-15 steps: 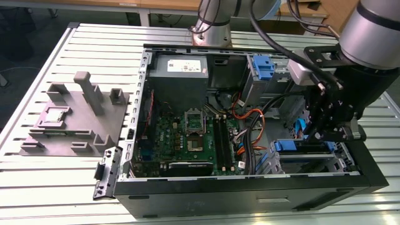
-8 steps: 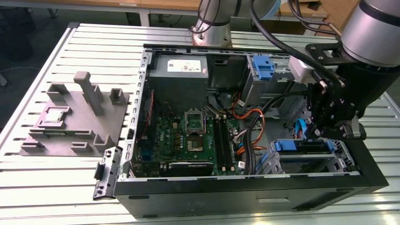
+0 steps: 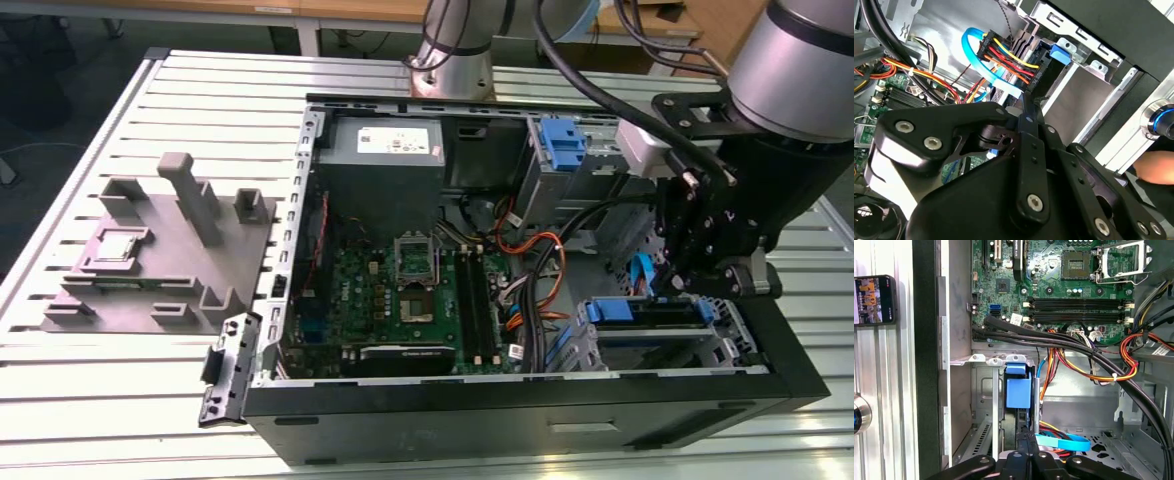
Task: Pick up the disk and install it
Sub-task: 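Insert the second disk wire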
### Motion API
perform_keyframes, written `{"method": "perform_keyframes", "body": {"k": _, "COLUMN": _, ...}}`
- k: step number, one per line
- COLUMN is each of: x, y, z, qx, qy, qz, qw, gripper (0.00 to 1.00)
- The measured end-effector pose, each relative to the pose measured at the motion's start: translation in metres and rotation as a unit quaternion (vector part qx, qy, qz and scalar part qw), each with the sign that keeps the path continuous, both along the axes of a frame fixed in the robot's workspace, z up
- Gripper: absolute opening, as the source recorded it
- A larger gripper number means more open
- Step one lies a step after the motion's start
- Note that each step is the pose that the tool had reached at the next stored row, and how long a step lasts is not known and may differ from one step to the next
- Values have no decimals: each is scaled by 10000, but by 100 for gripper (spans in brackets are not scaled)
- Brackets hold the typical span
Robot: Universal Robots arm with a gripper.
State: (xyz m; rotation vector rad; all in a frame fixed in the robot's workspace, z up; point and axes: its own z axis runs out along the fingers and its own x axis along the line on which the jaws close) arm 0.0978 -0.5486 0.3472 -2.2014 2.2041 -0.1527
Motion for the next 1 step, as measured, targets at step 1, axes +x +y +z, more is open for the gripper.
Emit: {"method": "perform_keyframes", "body": {"k": 1, "x": 0, "y": 0, "z": 0, "qx": 0, "qy": 0, "qz": 0, "qw": 10000, "gripper": 10}}
